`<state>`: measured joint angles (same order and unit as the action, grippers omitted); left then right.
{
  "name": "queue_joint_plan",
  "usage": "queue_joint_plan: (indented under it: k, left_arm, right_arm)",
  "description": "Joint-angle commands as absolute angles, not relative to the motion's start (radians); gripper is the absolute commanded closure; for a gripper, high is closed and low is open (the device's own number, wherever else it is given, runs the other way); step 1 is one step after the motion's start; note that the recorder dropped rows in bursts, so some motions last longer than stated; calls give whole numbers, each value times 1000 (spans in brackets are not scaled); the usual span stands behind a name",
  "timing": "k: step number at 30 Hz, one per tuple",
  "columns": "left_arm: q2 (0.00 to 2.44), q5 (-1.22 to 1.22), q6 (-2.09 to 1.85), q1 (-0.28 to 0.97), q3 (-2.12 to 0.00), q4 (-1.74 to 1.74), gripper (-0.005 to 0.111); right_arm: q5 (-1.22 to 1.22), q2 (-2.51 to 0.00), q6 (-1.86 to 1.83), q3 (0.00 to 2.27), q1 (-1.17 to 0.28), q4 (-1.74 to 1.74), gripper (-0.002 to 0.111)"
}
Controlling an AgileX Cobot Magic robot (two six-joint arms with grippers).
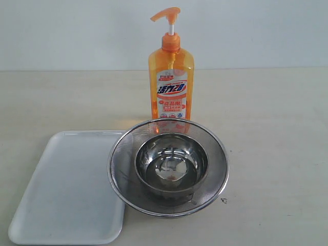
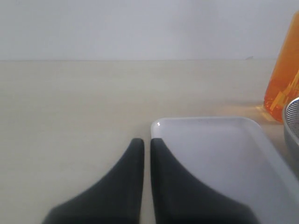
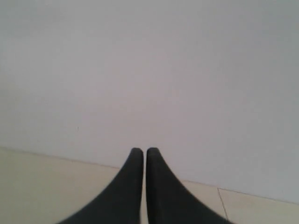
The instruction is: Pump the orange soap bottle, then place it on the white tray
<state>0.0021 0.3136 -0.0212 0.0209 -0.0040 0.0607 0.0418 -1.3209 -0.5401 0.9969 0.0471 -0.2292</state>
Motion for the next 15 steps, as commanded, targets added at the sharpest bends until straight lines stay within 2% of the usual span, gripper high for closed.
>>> queue_joint_plan:
  k: [1, 6, 11, 15]
  left_arm:
    - [0, 312, -17, 19, 0, 67, 102]
    - [0, 312, -17, 19, 0, 67, 102]
    - [0, 312, -17, 19, 0, 67, 102]
    - [0, 312, -17, 19, 0, 67, 102]
  right_arm:
    - [-205, -1439, -706, 1152, 50, -176, 108]
    - [-399, -1582, -1004, 1223, 50, -337, 108]
    - [-687, -1721, -1641, 1239, 50, -810, 108]
    - [-750, -1818, -1952, 1239, 50, -1258, 108]
